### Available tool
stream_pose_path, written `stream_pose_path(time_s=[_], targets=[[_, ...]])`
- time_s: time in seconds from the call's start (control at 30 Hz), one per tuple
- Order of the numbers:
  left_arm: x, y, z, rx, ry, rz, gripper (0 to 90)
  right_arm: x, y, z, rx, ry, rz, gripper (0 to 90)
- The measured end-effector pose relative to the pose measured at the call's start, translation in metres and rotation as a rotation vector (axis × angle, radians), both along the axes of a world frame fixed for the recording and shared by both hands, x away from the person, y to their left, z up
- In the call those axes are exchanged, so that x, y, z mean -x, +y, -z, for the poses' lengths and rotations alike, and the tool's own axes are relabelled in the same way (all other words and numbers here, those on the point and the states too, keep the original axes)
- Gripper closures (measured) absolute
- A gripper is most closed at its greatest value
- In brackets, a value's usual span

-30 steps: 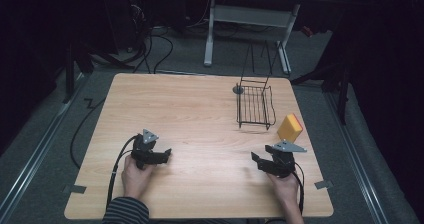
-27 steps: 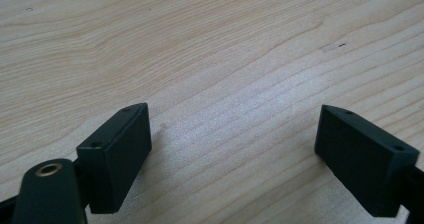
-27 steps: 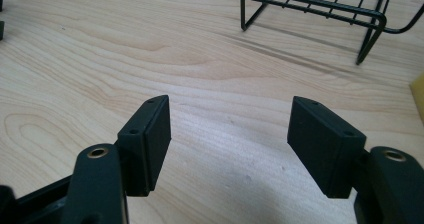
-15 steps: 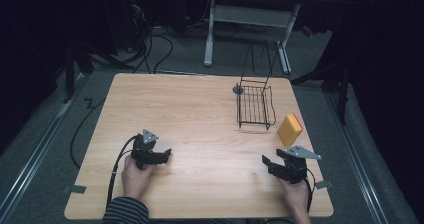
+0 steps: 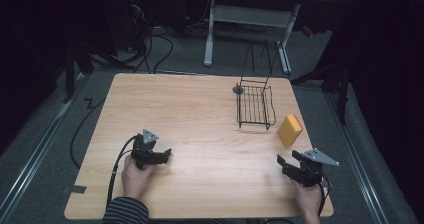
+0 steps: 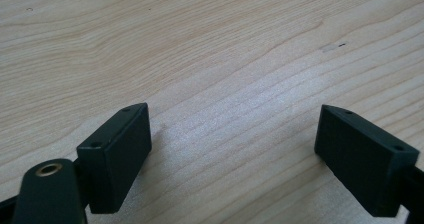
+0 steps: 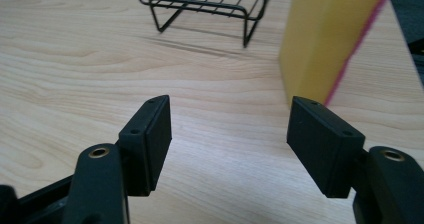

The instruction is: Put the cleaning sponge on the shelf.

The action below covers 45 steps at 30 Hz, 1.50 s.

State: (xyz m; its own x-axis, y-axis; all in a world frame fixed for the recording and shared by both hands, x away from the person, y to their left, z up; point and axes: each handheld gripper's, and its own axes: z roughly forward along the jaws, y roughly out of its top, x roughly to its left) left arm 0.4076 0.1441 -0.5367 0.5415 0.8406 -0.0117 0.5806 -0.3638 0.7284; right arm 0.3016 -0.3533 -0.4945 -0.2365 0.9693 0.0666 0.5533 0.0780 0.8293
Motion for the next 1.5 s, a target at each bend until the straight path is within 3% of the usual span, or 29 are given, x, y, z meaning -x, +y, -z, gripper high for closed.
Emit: stream_pose_path(time_s=[0.27, 0.47, 0.57, 0.73, 1.17, 1.5], targets=[[0.0, 0.0, 0.0, 0.0, 0.0, 0.0, 15.6, -0.002, -0.015, -0.004, 0.008, -0.014, 0.054, 34.7], [0.0, 0.0, 0.0, 0.0, 0.0, 0.0, 15.6, -0.013, -0.023, -0.006, 0.005, -0.021, 0.089, 34.4], [0.0, 0.0, 0.0, 0.0, 0.0, 0.0, 15.6, -0.019, -0.026, -0.009, 0.026, -0.034, 0.107, 34.3], [0.0, 0.0, 0.0, 0.002, 0.001, -0.001, 15.6, -0.028, -0.035, -0.012, 0.001, -0.039, 0.143, 34.7], [0.0, 0.0, 0.0, 0.0, 0.0, 0.0, 15.6, -0.059, -0.032, -0.02, 0.005, -0.026, 0.126, 35.3], [0.0, 0.0, 0.0, -0.001, 0.0, 0.0, 15.6, -0.081, -0.032, -0.008, 0.007, 0.002, 0.12, 41.2]])
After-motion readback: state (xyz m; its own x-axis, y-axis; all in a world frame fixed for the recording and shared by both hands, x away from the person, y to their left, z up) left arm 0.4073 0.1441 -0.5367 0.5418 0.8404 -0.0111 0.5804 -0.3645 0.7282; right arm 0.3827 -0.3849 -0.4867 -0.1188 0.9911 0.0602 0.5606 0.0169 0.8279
